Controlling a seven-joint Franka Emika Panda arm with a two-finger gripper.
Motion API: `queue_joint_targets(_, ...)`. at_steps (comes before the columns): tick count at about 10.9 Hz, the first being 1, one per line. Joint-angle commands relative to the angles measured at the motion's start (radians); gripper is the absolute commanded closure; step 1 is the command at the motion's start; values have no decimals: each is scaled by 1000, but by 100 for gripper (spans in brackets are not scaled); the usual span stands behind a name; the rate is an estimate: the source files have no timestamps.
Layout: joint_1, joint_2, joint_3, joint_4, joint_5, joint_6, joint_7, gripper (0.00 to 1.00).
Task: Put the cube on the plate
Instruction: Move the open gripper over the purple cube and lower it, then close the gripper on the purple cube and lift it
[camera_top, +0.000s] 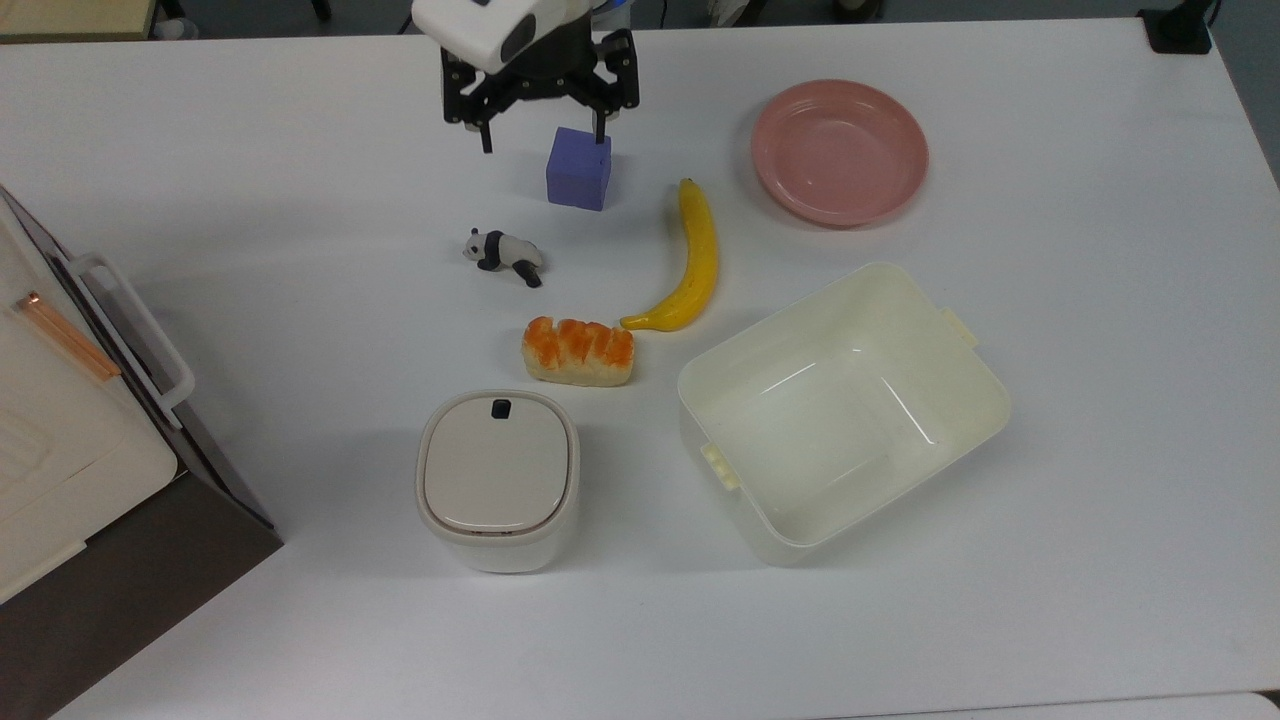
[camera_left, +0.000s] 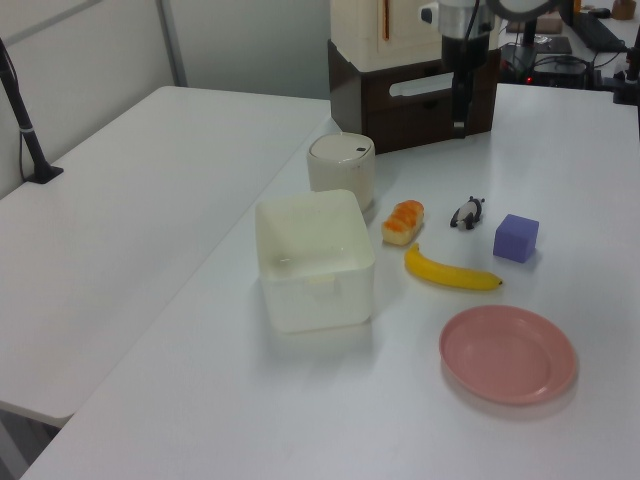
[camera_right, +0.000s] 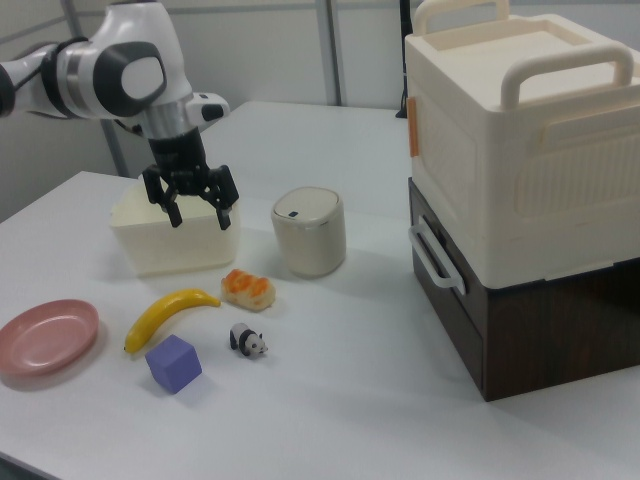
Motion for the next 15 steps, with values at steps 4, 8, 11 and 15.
queue_joint_targets(4,-18,19,-4,-109,0,72,-73,0)
queue_joint_targets(8,-4,7,-2,-258,3,62,155,0)
queue_joint_targets(11,10,13,44,-366,13,34,255,0)
queue_joint_targets(15,10,21,52,-432,21,48,272,9)
